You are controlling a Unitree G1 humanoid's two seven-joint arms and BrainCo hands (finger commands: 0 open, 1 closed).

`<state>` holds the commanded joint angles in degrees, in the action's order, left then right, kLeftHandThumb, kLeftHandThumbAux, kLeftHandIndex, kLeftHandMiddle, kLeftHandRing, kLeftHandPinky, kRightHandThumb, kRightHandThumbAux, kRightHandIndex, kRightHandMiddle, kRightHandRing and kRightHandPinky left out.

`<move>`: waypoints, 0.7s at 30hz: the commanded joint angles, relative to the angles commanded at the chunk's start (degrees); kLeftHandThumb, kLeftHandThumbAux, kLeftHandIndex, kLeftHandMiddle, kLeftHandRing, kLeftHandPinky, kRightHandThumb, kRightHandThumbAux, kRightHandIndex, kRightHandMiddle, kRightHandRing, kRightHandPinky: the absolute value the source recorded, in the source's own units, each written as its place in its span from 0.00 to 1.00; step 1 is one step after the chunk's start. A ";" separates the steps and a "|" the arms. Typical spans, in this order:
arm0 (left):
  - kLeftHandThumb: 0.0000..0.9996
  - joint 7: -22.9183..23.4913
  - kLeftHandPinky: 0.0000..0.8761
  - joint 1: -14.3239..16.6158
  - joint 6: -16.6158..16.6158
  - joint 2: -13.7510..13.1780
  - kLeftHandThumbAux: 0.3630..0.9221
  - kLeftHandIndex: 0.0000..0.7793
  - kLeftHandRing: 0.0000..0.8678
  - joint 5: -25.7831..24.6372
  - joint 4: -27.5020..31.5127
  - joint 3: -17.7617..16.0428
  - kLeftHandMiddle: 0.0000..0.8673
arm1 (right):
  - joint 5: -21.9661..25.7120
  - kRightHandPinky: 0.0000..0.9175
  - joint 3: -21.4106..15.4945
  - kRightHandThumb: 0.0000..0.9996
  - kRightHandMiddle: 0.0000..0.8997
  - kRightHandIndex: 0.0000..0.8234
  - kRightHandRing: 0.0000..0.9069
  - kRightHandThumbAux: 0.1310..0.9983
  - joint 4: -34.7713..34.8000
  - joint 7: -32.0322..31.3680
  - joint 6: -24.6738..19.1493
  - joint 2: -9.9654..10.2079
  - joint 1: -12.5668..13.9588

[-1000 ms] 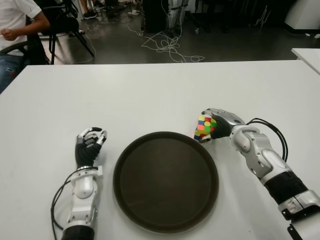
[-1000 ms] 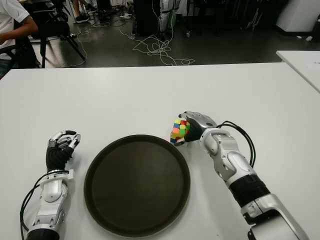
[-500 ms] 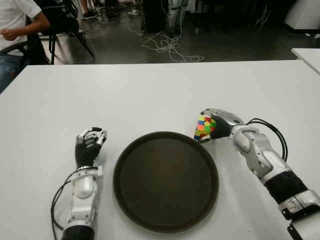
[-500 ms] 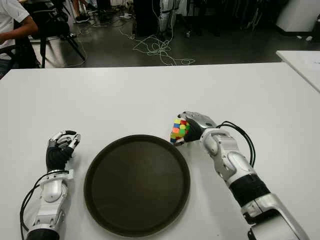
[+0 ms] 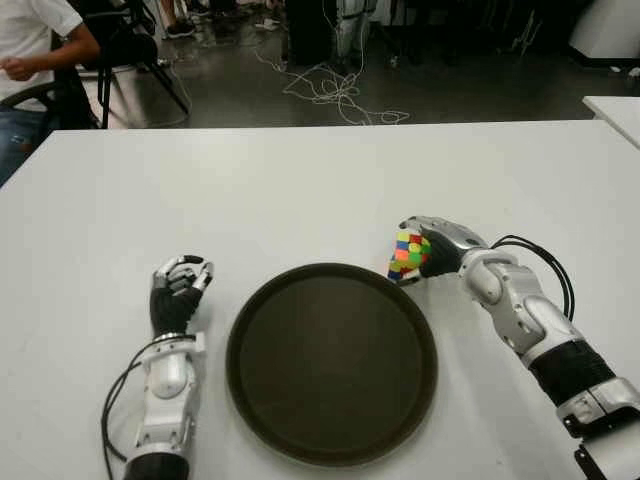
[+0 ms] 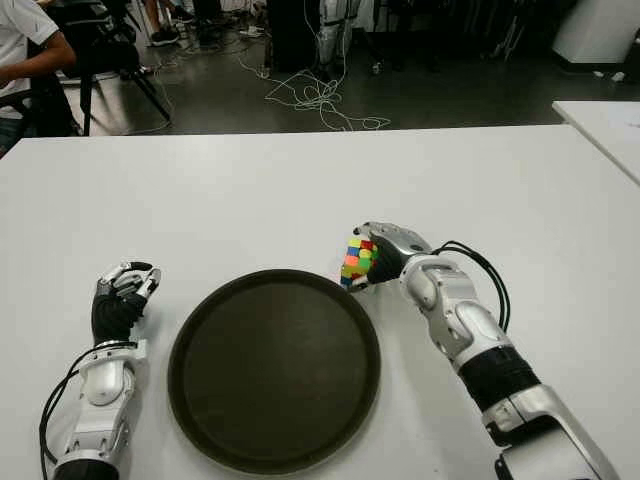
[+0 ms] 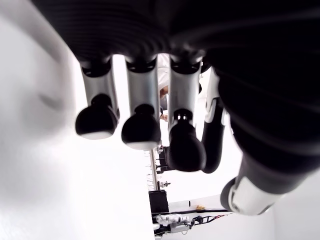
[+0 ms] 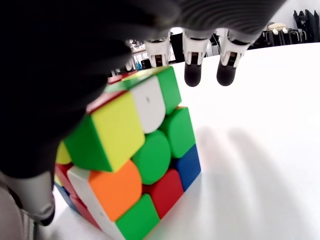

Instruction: Pick up the Rubik's Cube and put it in the plate

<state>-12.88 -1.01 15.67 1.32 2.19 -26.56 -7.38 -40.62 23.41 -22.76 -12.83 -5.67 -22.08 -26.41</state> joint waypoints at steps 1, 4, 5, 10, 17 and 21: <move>0.71 -0.03 0.95 0.02 0.06 -0.03 0.61 0.57 0.97 0.06 -0.03 0.02 0.94 | -0.06 0.00 0.08 0.00 0.00 0.00 0.00 0.62 0.00 -0.13 -0.01 -0.02 -0.06; 0.71 -0.06 0.94 0.08 0.35 -0.12 0.62 0.57 0.97 0.24 -0.25 0.09 0.94 | -0.22 0.00 0.31 0.00 0.00 0.00 0.00 0.63 -0.01 -0.52 -0.13 -0.07 -0.21; 0.71 -0.06 0.94 0.10 0.57 -0.18 0.62 0.57 0.96 0.35 -0.38 0.14 0.94 | -0.37 0.00 0.48 0.00 0.00 0.00 0.00 0.63 -0.03 -0.71 -0.22 -0.10 -0.30; 0.71 -0.18 0.94 0.21 1.04 -0.31 0.62 0.57 0.96 0.67 -0.77 0.21 0.93 | -0.77 0.00 1.00 0.00 0.00 0.00 0.00 0.62 -0.20 -1.08 -0.42 -0.14 -0.60; 0.71 -0.82 0.94 0.18 1.09 -0.27 0.62 0.57 0.96 1.14 -0.80 0.24 0.93 | -0.57 0.00 1.20 0.00 0.00 0.00 0.00 0.62 -0.30 -1.06 -1.06 0.09 -0.68; 0.71 -0.94 0.94 0.07 0.64 -0.31 0.62 0.57 0.96 1.41 -0.45 0.36 0.93 | -0.38 0.00 1.09 0.00 0.00 0.00 0.00 0.62 -0.26 -0.75 -1.58 0.43 -0.54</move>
<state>-13.83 -0.95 16.31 1.01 3.60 -27.01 -7.02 -41.01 24.50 -23.01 -13.58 -7.25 -21.65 -26.95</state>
